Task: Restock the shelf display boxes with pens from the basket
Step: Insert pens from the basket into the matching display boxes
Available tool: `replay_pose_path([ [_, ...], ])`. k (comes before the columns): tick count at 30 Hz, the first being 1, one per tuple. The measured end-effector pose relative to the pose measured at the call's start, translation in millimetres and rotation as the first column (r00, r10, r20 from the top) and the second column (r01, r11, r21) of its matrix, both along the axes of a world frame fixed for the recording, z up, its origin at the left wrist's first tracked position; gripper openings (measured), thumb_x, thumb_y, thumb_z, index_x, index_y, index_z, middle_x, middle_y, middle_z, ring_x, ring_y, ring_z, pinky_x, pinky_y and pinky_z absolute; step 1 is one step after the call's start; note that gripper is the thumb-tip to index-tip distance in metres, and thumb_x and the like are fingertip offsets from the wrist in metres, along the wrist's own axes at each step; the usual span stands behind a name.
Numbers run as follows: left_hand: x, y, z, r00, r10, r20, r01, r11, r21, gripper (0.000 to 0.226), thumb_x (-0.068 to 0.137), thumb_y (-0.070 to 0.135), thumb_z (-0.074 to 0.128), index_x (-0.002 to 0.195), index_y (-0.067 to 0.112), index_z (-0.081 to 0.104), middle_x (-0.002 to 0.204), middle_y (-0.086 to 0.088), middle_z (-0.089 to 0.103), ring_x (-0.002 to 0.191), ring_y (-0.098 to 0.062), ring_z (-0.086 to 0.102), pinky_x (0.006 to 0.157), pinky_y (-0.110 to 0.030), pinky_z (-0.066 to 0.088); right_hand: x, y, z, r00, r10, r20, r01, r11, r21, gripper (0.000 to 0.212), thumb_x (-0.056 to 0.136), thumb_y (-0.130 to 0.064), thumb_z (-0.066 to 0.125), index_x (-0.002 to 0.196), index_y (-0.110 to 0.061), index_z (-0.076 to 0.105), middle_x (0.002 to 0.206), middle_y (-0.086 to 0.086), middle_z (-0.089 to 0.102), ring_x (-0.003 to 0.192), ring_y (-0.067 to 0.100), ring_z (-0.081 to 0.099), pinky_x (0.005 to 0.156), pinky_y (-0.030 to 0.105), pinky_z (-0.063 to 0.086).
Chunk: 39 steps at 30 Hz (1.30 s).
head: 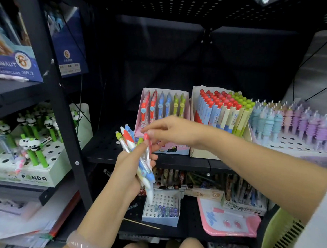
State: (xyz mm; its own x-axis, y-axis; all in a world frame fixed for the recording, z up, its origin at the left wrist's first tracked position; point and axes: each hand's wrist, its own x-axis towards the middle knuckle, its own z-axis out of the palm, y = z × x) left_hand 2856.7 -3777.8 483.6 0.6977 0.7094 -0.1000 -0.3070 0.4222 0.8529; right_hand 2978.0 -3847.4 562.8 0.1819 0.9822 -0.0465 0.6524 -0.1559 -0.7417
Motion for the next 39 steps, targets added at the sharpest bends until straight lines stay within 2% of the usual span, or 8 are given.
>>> replay_pose_path([
  [3, -0.4, -2.1, -1.2, 1.0, 0.02, -0.014, -0.02, 1.0, 0.018, 0.015, 0.086, 0.021, 0.062, 0.093, 0.008, 0.064, 0.07, -0.006, 0.072, 0.054, -0.014, 0.067, 0.046, -0.021, 0.051, 0.0, 2.6, -17.0, 0.973, -0.046, -0.224, 0.064, 0.995, 0.073, 0.012, 0.092, -0.012, 0.057, 0.1, -0.018, 0.065, 0.088, -0.003, 0.067, 0.073, 0.006, 0.066, 0.08, 0.021, 0.056],
  [9, -3.9, -2.6, -1.3, 0.999, 0.004, -0.047, -0.001, 0.997, 0.072, 0.009, 0.088, 0.014, 0.059, 0.091, 0.006, 0.063, 0.072, -0.006, 0.074, 0.055, -0.014, 0.068, 0.048, -0.021, 0.052, 9.4, 10.6, -16.8, 0.959, -0.243, -0.147, 0.272, 0.936, 0.226, 0.015, 0.089, -0.029, 0.061, 0.081, -0.017, 0.062, 0.065, -0.008, 0.058, 0.055, -0.001, 0.052, 0.059, 0.014, 0.048],
  [15, -4.3, -1.5, -1.8, 0.999, 0.022, -0.041, -0.02, 0.999, 0.051, 0.009, 0.088, 0.011, 0.058, 0.088, 0.006, 0.065, 0.072, -0.005, 0.074, 0.055, -0.012, 0.067, 0.048, -0.02, 0.051, 8.8, 4.6, -22.0, 0.923, -0.081, -0.375, 0.136, 0.983, 0.123, 0.019, 0.091, -0.022, 0.058, 0.101, -0.007, 0.064, 0.089, 0.007, 0.066, 0.081, 0.013, 0.063, 0.077, 0.02, 0.055],
  [17, -6.2, -1.5, -2.4, 1.0, 0.013, -0.015, -0.013, 1.0, 0.002, 0.011, 0.089, 0.01, 0.056, 0.09, 0.002, 0.063, 0.071, -0.009, 0.073, 0.055, -0.015, 0.068, 0.048, -0.02, 0.052, 9.3, 5.4, -13.4, 0.941, -0.158, -0.301, 0.228, 0.949, 0.217, 0.014, 0.09, -0.024, 0.059, 0.094, -0.012, 0.064, 0.081, 0.001, 0.066, 0.072, 0.007, 0.064, 0.069, 0.017, 0.055],
  [22, -11.3, 0.0, -5.0, 0.998, 0.044, -0.038, -0.047, 0.997, -0.068, 0.007, 0.09, 0.009, 0.055, 0.086, 0.004, 0.058, 0.067, -0.009, 0.071, 0.044, -0.013, 0.06, 0.042, -0.018, 0.048, 27.8, 16.1, 19.7, 0.864, -0.5, -0.052, 0.416, 0.652, 0.634, 0.014, 0.09, -0.03, 0.06, 0.082, -0.02, 0.053, 0.071, 0.001, 0.067, 0.068, 0.016, 0.067, 0.067, 0.033, 0.057],
  [27, -13.9, 1.7, -4.3, 0.997, 0.071, -0.043, -0.073, 0.997, -0.039, 0.008, 0.089, 0.009, 0.056, 0.086, 0.003, 0.06, 0.065, -0.008, 0.071, 0.046, -0.013, 0.062, 0.043, -0.019, 0.05, 25.1, 34.0, 2.7, 0.795, -0.546, 0.266, 0.294, 0.73, 0.617, 0.023, 0.088, -0.034, 0.061, 0.089, -0.013, 0.052, 0.078, 0.007, 0.064, 0.072, 0.021, 0.062, 0.065, 0.031, 0.052],
  [33, -13.2, 3.8, -7.0, 0.993, 0.111, -0.025, -0.112, 0.994, -0.016, 0.009, 0.089, 0.006, 0.056, 0.088, -0.002, 0.061, 0.079, -0.015, 0.07, 0.074, -0.022, 0.07, 0.07, -0.027, 0.059, 18.8, 54.2, -0.8, 0.664, -0.523, 0.534, 0.271, 0.835, 0.479, 0.039, 0.09, -0.044, 0.054, 0.1, -0.006, 0.054, 0.077, 0.005, 0.058, 0.079, 0.023, 0.06, 0.067, 0.033, 0.045],
  [39, -13.5, 2.8, -7.4, 0.984, 0.135, -0.114, -0.135, 0.991, 0.011, 0.017, 0.085, 0.019, 0.063, 0.097, 0.007, 0.064, 0.081, -0.007, 0.062, 0.076, -0.018, 0.06, 0.067, -0.03, 0.048, 10.7, 61.4, -6.1, 0.527, -0.477, 0.704, 0.349, 0.876, 0.333, 0.059, 0.094, -0.047, 0.043, 0.132, -0.002, 0.037, 0.132, 0.026, 0.048, 0.125, 0.041, 0.044, 0.086, 0.044, 0.047],
])
